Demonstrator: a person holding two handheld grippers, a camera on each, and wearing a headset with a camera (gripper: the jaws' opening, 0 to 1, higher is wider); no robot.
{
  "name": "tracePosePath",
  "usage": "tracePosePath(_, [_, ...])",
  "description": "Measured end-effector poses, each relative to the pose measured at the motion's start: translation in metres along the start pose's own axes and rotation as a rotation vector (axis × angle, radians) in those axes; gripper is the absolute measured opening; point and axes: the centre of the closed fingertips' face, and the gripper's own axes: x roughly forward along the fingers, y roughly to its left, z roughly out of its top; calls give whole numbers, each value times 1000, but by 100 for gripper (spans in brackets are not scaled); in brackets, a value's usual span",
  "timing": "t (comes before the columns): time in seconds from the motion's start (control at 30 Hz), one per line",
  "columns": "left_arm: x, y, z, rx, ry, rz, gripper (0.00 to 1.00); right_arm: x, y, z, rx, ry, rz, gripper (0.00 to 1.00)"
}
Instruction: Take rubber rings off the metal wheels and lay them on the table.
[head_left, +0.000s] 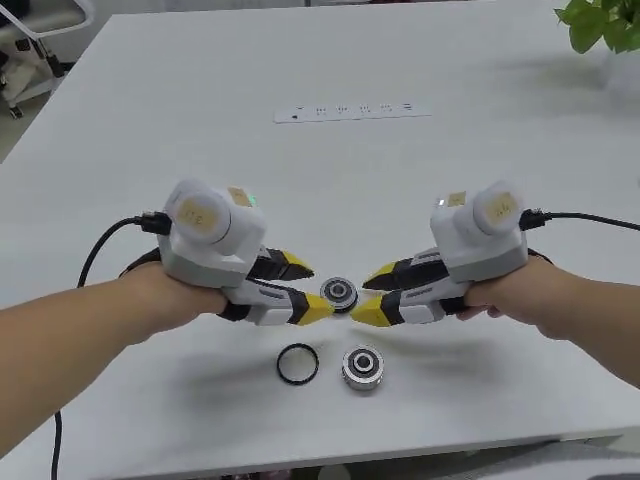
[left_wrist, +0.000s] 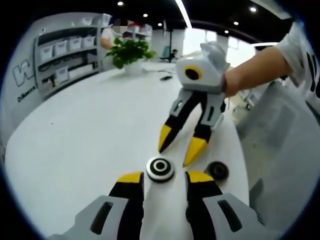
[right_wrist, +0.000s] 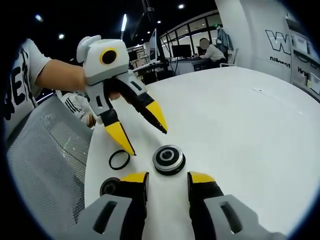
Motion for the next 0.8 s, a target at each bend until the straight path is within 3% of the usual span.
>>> tracePosePath(0.4, [14,0,8,-12,-9,3,28,1,0,-2,5,-8,5,27])
tracePosePath(0.8, [19,-1,0,4,21,3,22,1,-2,-2,15,-18,0,27])
